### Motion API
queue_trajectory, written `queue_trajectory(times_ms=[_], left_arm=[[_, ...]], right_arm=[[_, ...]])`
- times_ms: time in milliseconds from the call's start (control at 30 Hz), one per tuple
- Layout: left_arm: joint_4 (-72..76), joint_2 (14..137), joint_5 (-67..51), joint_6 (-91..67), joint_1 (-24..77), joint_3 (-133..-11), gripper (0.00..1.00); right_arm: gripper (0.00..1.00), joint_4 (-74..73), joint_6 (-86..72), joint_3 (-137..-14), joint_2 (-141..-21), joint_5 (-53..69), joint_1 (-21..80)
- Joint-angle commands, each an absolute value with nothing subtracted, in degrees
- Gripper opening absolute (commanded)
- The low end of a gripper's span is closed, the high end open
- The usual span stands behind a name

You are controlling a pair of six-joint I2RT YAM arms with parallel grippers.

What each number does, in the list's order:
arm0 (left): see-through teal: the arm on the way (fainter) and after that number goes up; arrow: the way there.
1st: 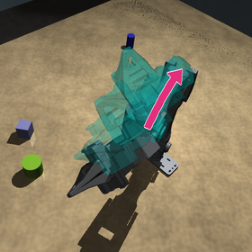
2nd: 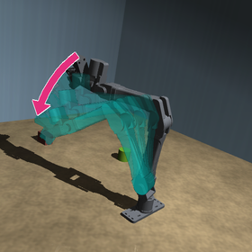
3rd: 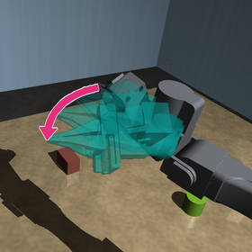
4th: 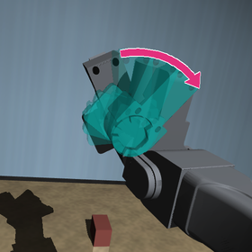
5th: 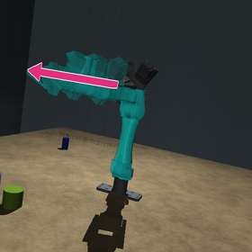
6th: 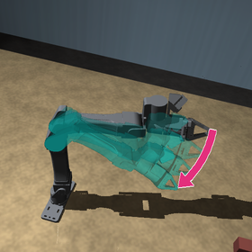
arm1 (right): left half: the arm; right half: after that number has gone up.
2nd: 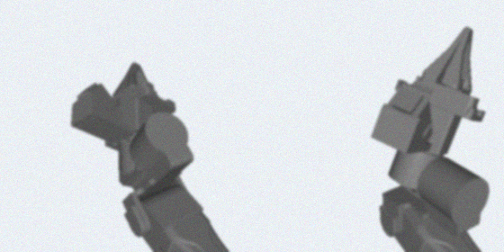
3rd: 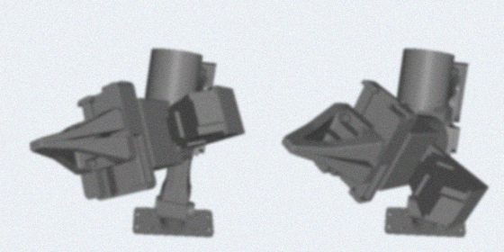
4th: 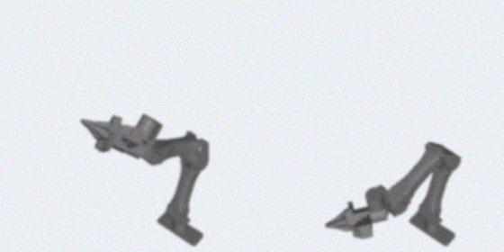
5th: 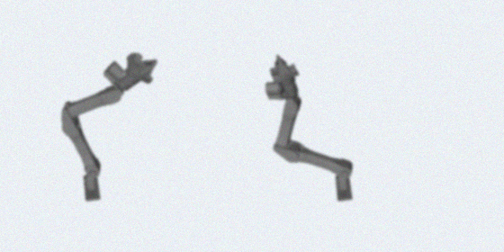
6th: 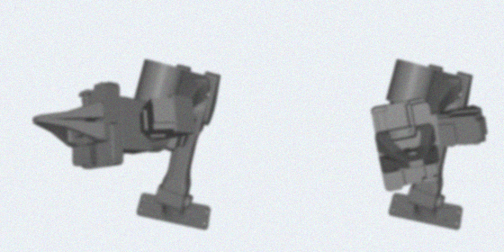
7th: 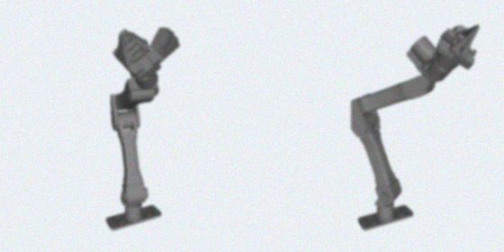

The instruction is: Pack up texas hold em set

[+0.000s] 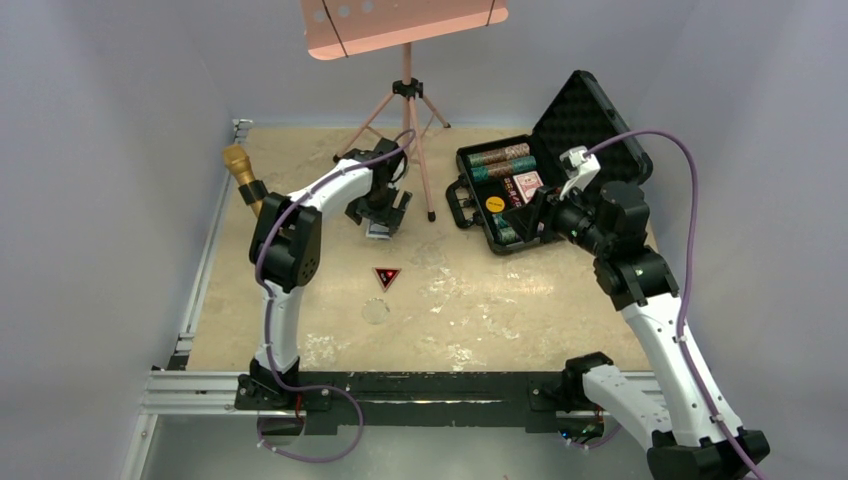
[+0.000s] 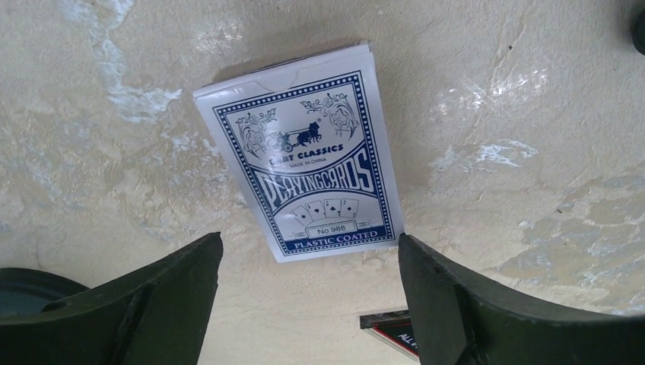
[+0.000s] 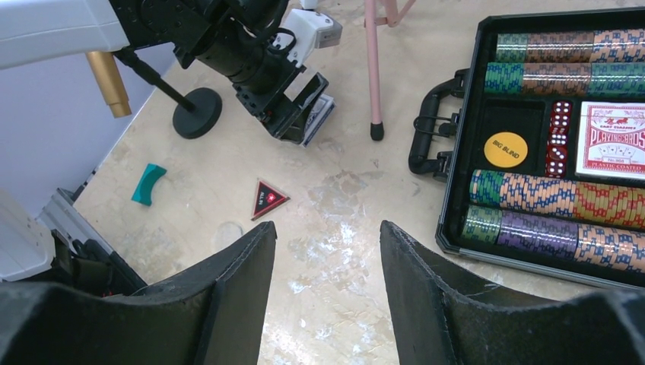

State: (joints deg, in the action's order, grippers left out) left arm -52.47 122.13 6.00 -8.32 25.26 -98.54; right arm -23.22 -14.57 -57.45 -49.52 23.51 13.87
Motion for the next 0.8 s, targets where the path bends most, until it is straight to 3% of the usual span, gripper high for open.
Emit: queue_trajectory(times_ms=[0, 267, 567, 633, 767], left_arm=[[-52.81, 123.59, 3.98, -9.92, 25.22, -99.3, 0.88], [-52.44, 125.64, 2.47, -10.49, 25.21, -99.51, 0.83], [-50.8, 126.25, 1.06, -11.91, 25.21, -99.07, 0.85], [-51.42, 126.82, 2.05, -11.87, 25.22, -99.53, 0.78], [-50.9, 126.32, 2.39, -11.78, 25.21, -98.69, 0.44]], right_arm=[[0.57, -22.31, -15.38, -56.82, -49.52, 23.65, 14.06], [0.57, -22.32, -15.29, -56.44, -49.4, 23.38, 14.06], [0.57, -22.09, -15.2, -56.0, -50.01, 23.42, 14.06], [0.57, -21.98, -15.31, -55.92, -50.16, 23.54, 14.06], [0.57, -21.74, -15.44, -55.52, -50.45, 23.37, 14.04]])
